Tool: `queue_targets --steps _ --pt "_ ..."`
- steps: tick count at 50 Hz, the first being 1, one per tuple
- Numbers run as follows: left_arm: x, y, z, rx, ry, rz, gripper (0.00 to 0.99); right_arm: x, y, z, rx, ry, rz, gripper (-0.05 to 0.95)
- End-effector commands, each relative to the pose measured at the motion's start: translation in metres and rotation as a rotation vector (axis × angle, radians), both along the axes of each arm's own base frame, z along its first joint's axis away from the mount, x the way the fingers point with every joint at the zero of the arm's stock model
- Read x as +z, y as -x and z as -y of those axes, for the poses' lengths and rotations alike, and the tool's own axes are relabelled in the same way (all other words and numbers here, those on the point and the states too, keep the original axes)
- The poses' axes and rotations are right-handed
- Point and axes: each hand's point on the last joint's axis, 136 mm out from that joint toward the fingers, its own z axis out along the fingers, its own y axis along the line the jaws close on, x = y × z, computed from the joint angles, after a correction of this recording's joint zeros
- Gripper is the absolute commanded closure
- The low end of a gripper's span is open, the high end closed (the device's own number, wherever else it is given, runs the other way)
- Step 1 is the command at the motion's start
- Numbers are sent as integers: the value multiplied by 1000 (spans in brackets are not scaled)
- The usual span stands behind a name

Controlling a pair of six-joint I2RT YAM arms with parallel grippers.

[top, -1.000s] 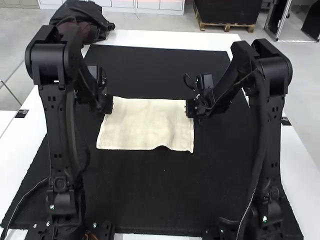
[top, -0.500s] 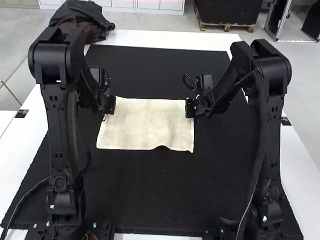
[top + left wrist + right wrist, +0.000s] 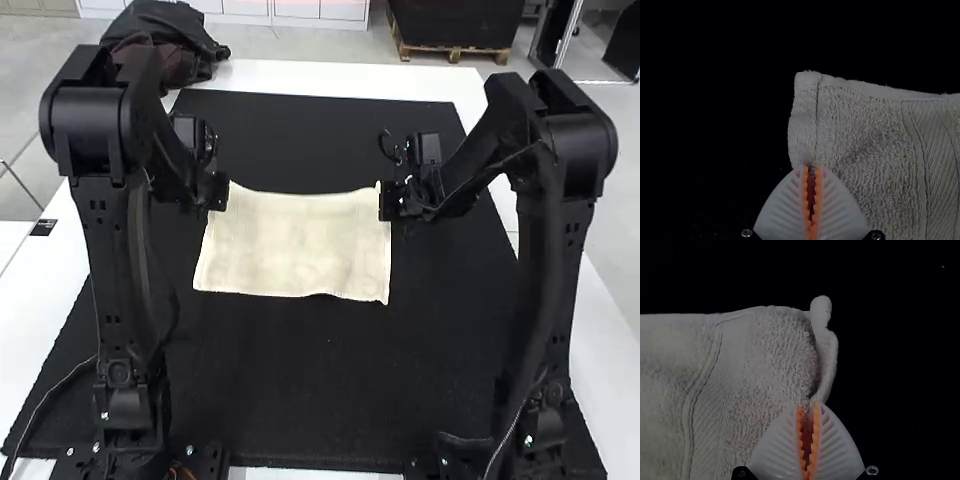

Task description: Fold the towel.

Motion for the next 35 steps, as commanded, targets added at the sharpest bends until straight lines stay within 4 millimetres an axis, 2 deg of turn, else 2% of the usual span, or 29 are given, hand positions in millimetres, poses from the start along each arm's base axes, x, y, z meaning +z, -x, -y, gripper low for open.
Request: queue_targets --steps 1,17,23,35 --pt "15 2 -8 16 5 28 969 15 0 10 -21 -24 22 923" --pt "25 21 -2 -5 23 28 969 31 14 17 -10 -46 15 923" --pt "27 31 -7 5 26 27 969 38 20 17 -3 -60 10 923" --pt "30 49 -12 15 21 17 969 40 43 15 30 -82 -34 923"
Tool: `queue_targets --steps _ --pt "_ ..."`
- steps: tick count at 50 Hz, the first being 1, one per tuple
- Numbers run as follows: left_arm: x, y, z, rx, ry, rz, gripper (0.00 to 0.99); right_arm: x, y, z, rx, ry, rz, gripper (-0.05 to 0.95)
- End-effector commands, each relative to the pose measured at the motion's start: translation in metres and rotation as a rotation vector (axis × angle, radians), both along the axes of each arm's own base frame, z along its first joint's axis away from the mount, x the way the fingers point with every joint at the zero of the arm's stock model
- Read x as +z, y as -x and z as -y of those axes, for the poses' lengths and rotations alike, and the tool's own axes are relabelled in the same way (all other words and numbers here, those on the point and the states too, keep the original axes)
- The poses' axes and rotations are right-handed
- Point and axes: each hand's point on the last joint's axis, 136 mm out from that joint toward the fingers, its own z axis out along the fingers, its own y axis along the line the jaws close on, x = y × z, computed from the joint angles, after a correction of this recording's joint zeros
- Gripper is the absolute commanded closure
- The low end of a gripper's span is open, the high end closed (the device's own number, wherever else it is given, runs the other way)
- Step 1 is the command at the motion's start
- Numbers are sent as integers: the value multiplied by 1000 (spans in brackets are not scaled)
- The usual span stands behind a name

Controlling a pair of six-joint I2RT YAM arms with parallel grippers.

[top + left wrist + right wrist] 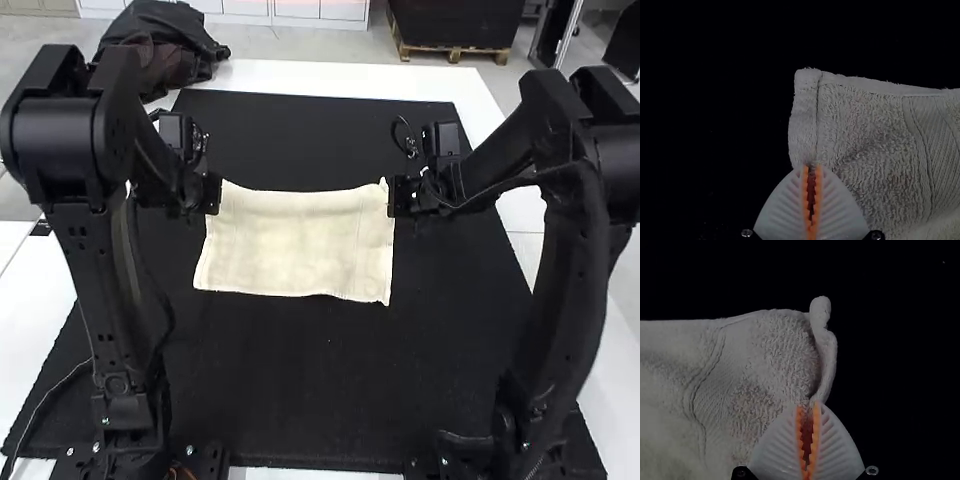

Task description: Fold the towel.

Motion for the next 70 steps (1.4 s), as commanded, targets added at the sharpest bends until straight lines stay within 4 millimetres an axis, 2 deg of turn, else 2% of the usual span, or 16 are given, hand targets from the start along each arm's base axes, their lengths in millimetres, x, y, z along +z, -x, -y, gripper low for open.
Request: queue_targets --steps 1,17,40,58,70 --pt "13 5 -12 28 -14 24 969 12 7 9 -13 -25 4 923" --pt "23 29 -5 10 -7 24 969 13 40 10 16 -34 -47 923" --pt "15 70 6 -14 15 -31 969 15 86 10 56 -56 -98 923" --pt "15 95 9 -23 0 -25 969 4 114 13 73 -55 -146 923" --pt "2 109 10 -20 0 -33 969 -18 132 15 78 -51 -192 921"
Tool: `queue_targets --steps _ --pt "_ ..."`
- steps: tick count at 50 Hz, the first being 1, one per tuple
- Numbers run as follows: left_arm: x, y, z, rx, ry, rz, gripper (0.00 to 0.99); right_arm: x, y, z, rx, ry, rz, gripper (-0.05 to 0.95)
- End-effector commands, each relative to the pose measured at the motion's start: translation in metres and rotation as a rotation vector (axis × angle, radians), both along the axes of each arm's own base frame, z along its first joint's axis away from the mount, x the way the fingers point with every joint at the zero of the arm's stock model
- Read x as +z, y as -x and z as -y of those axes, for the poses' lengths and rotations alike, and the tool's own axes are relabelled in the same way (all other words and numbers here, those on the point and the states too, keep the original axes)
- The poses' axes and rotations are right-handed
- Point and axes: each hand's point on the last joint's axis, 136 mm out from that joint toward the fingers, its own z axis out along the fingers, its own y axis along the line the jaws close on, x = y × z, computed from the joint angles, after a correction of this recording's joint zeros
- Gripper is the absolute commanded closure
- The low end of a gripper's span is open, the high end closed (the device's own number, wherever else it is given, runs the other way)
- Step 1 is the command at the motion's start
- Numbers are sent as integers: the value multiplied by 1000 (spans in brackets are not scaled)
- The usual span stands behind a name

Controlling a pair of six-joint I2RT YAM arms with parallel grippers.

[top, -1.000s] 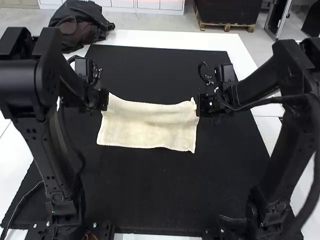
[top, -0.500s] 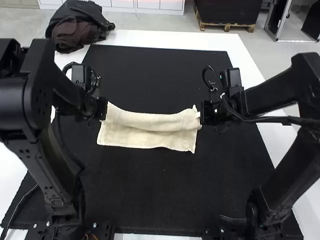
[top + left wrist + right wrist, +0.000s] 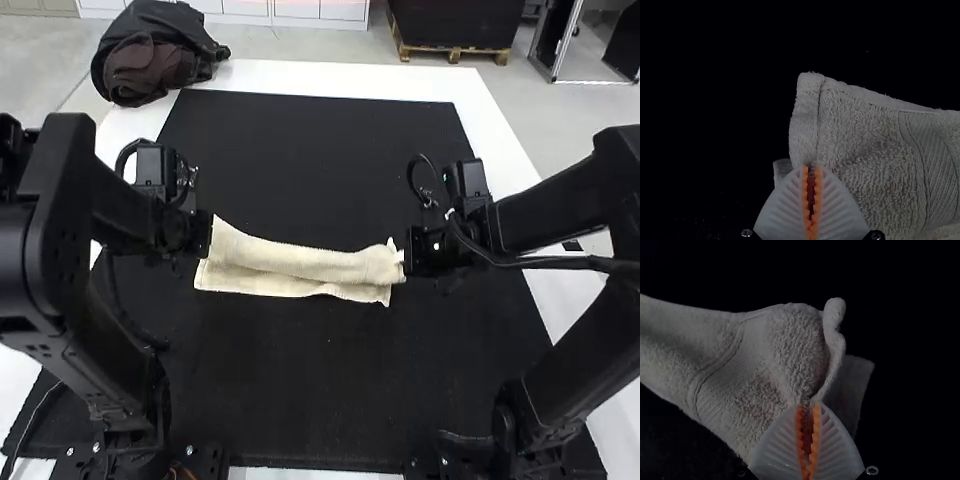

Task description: Fold the towel.

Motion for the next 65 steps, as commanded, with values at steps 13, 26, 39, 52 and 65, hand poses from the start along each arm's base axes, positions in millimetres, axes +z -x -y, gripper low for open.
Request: queue_targets --steps 13,26,39,52,65 --pt "-10 11 -7 20 -29 13 528 -8 1 5 -14 -4 25 510" --pt "-5 7 -17 62 -72 39 25 -9 -4 5 -18 -4 17 2" --pt "5 0 -19 67 -75 79 25 -3 -13 1 -10 -6 46 7" --pt "21 -8 -20 77 -71 119 26 -18 -18 -9 22 17 10 5" --pt "42 -15 -21 86 -64 161 26 -30 -27 -16 30 36 1 5"
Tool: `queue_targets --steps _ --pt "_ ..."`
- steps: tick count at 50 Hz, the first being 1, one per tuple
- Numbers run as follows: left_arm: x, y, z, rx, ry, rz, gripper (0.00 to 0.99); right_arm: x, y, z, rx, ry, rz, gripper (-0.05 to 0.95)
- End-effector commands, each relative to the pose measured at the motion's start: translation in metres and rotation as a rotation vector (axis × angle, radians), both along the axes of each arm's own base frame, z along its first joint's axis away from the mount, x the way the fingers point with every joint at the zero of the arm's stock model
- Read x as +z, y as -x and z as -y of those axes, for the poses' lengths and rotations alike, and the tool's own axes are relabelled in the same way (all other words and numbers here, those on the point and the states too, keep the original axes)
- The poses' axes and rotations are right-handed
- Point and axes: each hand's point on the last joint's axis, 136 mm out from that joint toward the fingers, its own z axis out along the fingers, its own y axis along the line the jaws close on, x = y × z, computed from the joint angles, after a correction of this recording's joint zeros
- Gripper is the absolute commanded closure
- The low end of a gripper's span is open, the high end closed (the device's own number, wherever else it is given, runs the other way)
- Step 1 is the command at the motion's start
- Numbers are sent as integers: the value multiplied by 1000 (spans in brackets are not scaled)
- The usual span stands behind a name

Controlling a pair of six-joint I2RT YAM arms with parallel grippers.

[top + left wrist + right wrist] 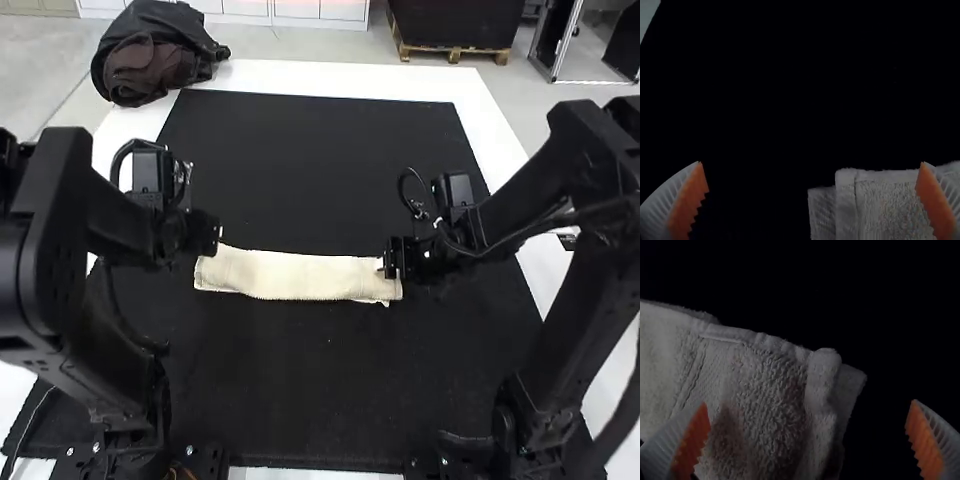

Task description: Fold the towel.

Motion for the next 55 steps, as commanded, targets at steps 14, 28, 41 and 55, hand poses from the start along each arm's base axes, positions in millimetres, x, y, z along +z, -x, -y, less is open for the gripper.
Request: queue_targets --steps 14,28,41,55 --pt "21 -8 -7 31 0 48 26 -14 -2 -23 59 28 -13 130" --pt "28 -6 -18 63 -5 68 26 -33 10 -26 73 -10 -100 923" --pt "33 -6 -37 113 -8 81 26 4 -7 -14 -4 -80 -64 923" --pt "31 -5 -42 122 -15 70 26 67 -24 -14 -38 -137 26 923"
